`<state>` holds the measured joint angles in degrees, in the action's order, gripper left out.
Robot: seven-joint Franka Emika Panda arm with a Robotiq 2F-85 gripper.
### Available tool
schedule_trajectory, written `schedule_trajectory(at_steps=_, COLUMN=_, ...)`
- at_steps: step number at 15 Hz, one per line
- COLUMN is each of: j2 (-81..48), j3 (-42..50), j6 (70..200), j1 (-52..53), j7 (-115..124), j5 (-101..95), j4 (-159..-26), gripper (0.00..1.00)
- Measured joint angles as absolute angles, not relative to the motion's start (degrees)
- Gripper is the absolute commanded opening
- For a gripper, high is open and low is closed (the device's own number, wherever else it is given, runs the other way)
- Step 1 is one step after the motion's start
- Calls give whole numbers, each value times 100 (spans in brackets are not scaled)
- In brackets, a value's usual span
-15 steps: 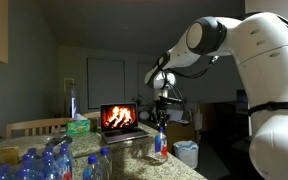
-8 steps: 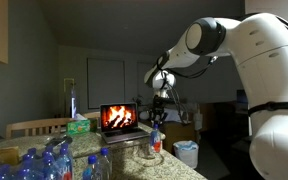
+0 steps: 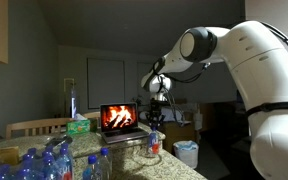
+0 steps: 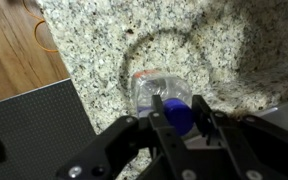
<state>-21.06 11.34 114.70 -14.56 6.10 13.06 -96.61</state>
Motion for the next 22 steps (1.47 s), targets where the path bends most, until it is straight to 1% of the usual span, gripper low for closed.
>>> schedule_trajectory(at_steps=10, j2=-2573, j3=1138, j6=10086, j1=-1561, j7=-68, j5=920, j4=-8790, gripper=15)
schedule_trajectory(at_steps=22, j2=-2679, j3=1155, j6=10153, j1=-1582, j7=-77, j5=768, j4=-8709, gripper=15)
